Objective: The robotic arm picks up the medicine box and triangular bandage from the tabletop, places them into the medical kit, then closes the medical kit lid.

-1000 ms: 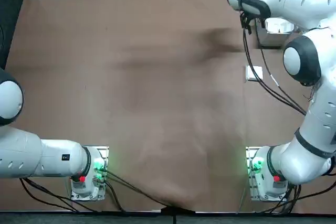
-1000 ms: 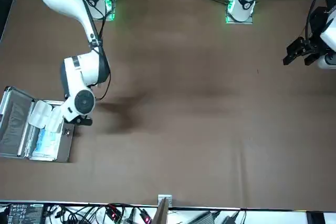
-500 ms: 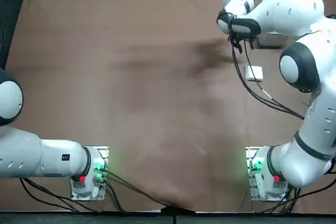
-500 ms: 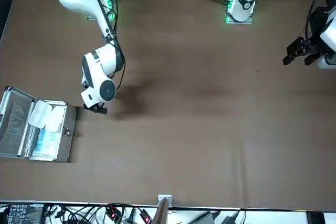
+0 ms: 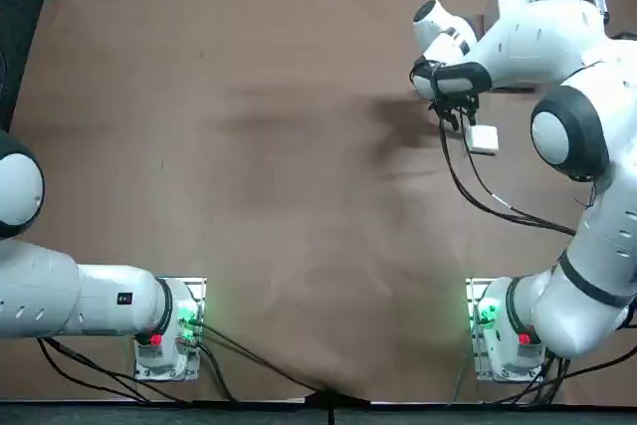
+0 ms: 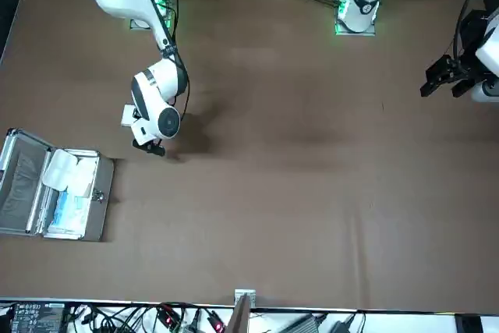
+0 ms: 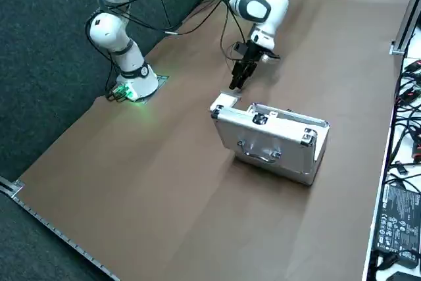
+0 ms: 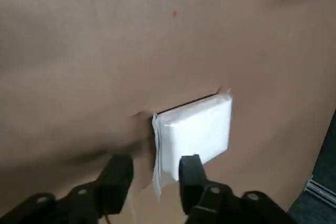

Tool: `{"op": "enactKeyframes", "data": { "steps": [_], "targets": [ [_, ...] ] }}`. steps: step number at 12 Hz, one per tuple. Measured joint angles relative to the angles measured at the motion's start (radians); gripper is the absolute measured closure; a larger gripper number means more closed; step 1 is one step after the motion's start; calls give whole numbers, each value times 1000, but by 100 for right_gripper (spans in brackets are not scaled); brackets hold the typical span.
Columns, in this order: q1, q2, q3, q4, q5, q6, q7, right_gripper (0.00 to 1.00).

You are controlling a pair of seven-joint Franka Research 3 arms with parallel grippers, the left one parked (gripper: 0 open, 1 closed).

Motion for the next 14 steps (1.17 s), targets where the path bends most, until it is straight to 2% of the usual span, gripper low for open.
{"op": "enactKeyframes", "data": {
  "steps": [3, 4, 6, 14],
  "targets": [
    [0, 1, -4, -20, -1, 10, 8, 51],
    [0, 1, -5, -20, -6, 10, 9, 60],
    [-1, 2, -8, -21, -15, 11, 9, 65],
    [-9, 14, -14, -21, -24, 46, 11, 66]
  ]
}}
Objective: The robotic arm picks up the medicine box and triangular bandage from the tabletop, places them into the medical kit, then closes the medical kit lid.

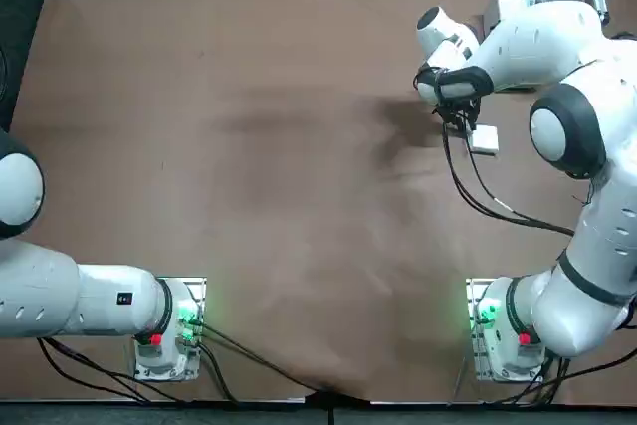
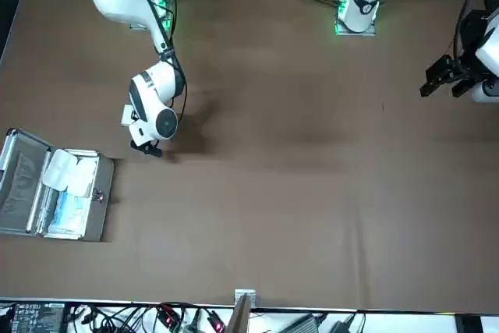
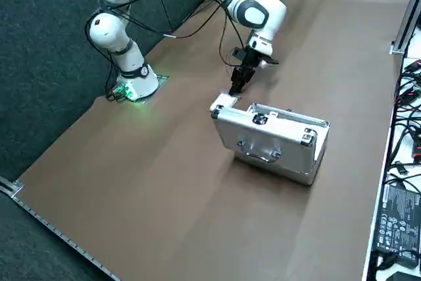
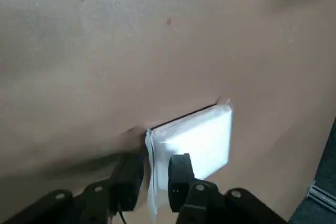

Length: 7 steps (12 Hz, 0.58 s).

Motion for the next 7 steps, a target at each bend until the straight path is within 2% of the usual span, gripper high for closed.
{"op": "enactKeyframes", "data": {
  "steps": [1, 2, 3, 4, 5, 7],
  "targets": [
    [0, 5, 0, 0, -1, 2, 4, 72],
    [0, 6, 0, 0, -1, 3, 6, 72],
    [0, 6, 0, 0, -1, 4, 7, 78],
    [0, 6, 0, 1, -1, 4, 9, 91],
    [0, 6, 0, 3, -2, 4, 10, 96],
    [0, 6, 0, 4, -3, 4, 10, 99]
  ]
}}
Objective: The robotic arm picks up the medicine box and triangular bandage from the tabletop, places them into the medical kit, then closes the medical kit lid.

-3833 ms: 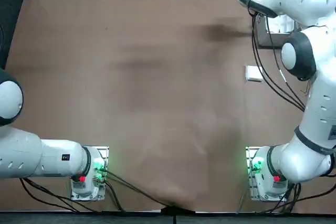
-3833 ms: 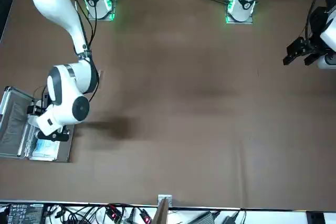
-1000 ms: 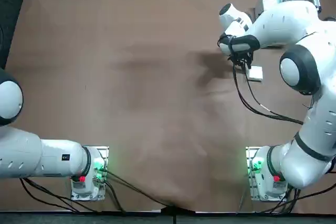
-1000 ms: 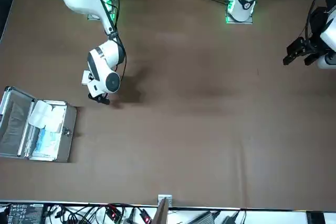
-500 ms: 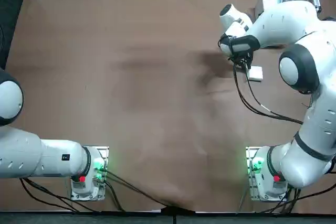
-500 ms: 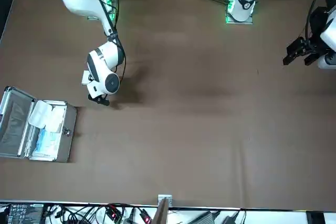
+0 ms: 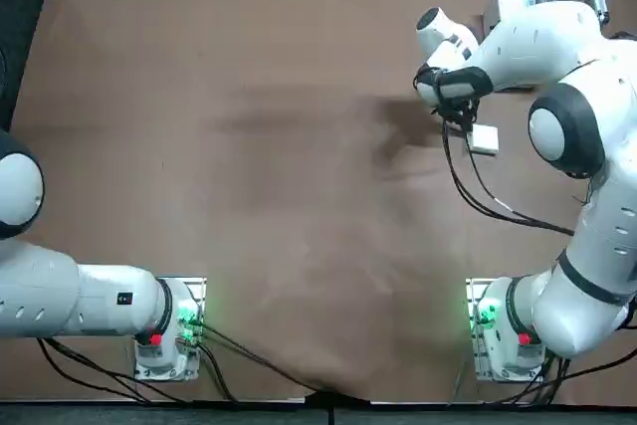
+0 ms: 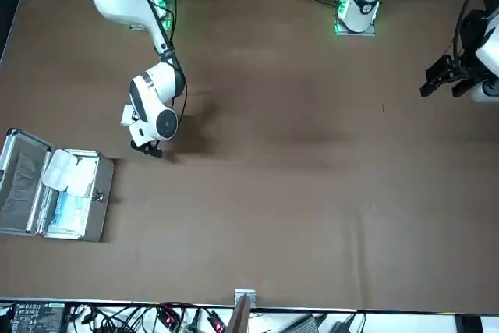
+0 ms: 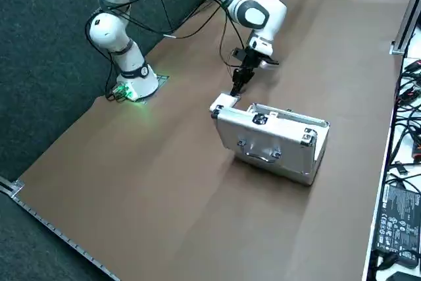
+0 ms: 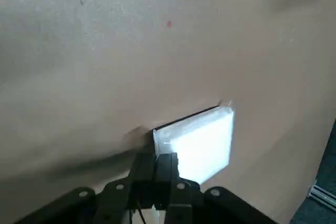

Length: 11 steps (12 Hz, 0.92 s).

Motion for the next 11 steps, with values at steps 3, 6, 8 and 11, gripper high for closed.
{"op": "enactKeyframes", "data": {
  "steps": [3, 6, 8, 11],
  "targets": [
    [0, -1, -2, 11, -1, -2, 3, 99],
    [0, -18, -9, 75, -4, -58, 6, 99],
    [0, -46, -13, 139, -5, -130, 5, 99],
    [-2, -91, -14, 229, -6, -224, 2, 99]
  ]
}}
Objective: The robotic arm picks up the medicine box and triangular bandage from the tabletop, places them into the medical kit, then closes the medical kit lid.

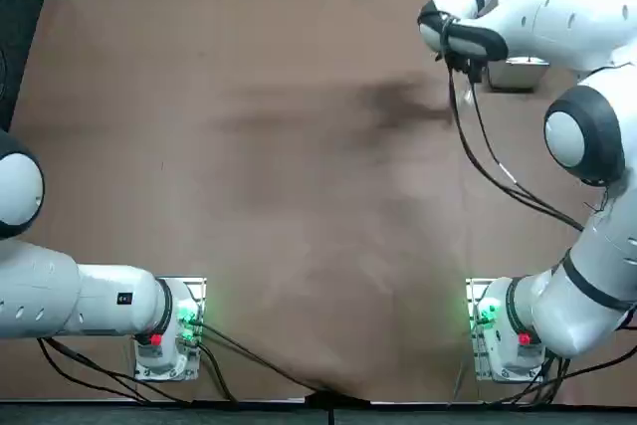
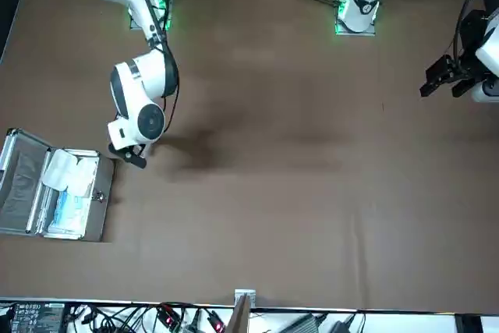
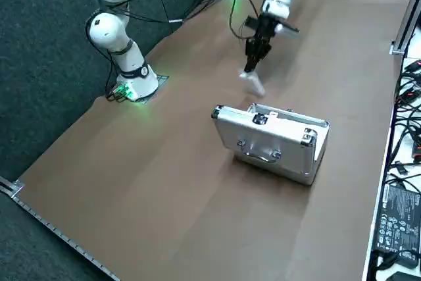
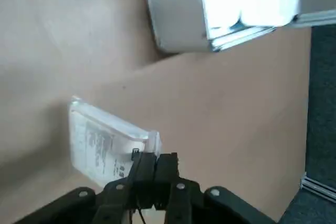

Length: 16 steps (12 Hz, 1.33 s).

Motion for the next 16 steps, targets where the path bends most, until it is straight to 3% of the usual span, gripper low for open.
{"op": "enactKeyframes", "data": {
  "steps": [3, 8, 11, 16],
  "targets": [
    [-16, -19, -5, 160, -2, -97, -45, 99],
    [-143, -17, -13, 334, -19, -92, -182, 99],
    [-219, -4, -14, 402, -62, -27, -294, 99],
    [-296, 61, -14, 417, -73, 196, -323, 99]
  ]
}}
